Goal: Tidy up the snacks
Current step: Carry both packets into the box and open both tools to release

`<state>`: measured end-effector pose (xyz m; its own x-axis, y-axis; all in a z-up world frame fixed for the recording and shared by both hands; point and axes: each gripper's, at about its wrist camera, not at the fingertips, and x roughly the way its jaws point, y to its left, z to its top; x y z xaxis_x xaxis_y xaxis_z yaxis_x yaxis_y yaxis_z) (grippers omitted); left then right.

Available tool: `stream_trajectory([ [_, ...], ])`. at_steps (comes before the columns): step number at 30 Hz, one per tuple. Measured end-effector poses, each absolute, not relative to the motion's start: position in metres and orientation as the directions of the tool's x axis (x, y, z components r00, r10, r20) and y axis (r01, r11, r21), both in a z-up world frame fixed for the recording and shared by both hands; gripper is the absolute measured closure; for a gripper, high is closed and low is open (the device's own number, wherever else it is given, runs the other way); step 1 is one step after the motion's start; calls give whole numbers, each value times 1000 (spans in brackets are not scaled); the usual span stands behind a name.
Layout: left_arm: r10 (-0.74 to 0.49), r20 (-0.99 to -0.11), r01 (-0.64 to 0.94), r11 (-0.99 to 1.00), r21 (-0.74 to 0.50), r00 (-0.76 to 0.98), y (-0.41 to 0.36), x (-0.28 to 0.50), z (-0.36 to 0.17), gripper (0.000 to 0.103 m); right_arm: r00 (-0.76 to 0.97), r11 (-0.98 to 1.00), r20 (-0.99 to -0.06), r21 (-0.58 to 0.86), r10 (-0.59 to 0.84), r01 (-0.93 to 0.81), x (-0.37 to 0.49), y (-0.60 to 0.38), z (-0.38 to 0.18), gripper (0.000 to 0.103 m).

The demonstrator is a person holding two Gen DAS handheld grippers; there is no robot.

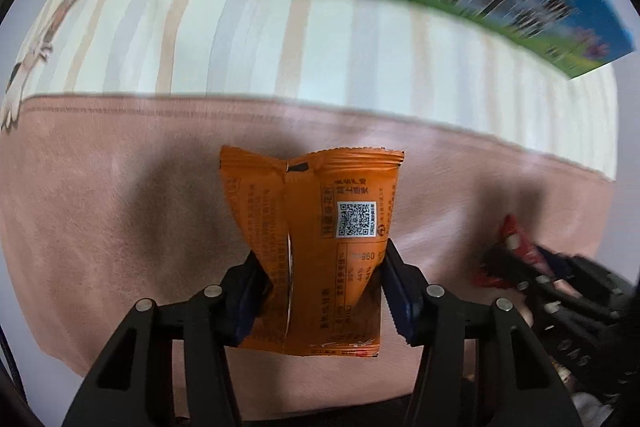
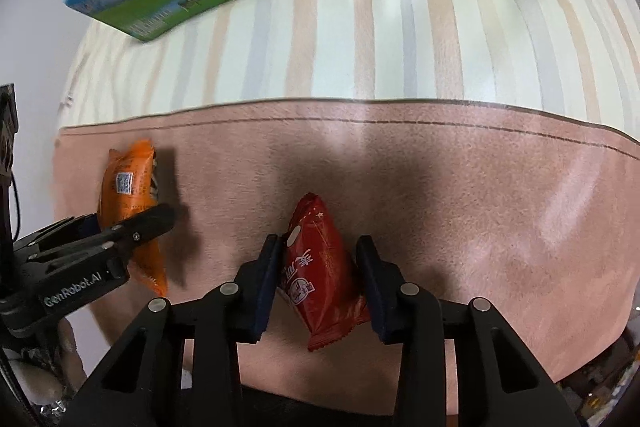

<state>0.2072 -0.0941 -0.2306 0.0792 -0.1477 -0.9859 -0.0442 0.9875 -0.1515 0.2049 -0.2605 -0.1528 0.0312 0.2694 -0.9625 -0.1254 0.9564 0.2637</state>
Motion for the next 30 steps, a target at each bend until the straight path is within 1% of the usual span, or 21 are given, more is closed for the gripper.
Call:
stream_trajectory([
  [5, -218, -960, -8, 975, -223, 178, -104, 222, -171, 52, 88, 932, -933, 336, 349, -138, 215, -266, -105, 62],
  [6, -238, -950, -2, 970, -243, 203, -106, 227, -157, 52, 109, 923, -921, 358, 374, -143, 220, -270, -88, 62],
  [10, -311, -907, 50, 949, -310, 283, -113, 263, -95, 52, 199, 904, -884, 396, 422, -160, 245, -283, -31, 62],
  [13, -335, -887, 82, 942, -326, 318, -117, 296, -63, 52, 271, 896, -855, 410, 443, -172, 269, -296, 8, 62],
  [16, -346, -884, 101, 938, -331, 313, -120, 332, -56, 51, 329, 904, -842, 391, 426, -172, 312, -297, 34, 62],
  [20, -329, -903, 86, 944, -317, 276, -122, 383, -67, 51, 356, 925, -854, 346, 379, -155, 362, -303, 38, 62],
  [23, -290, -927, 64, 957, -283, 238, -119, 420, -77, 51, 343, 940, -875, 313, 342, -140, 394, -301, 27, 62],
  [27, -238, -952, 51, 971, -232, 193, -116, 453, -99, 51, 286, 953, -909, 281, 302, -115, 433, -301, -6, 62],
  [30, -211, -964, 51, 977, -205, 163, -116, 471, -115, 51, 248, 959, -927, 263, 281, -105, 445, -298, -29, 62],
])
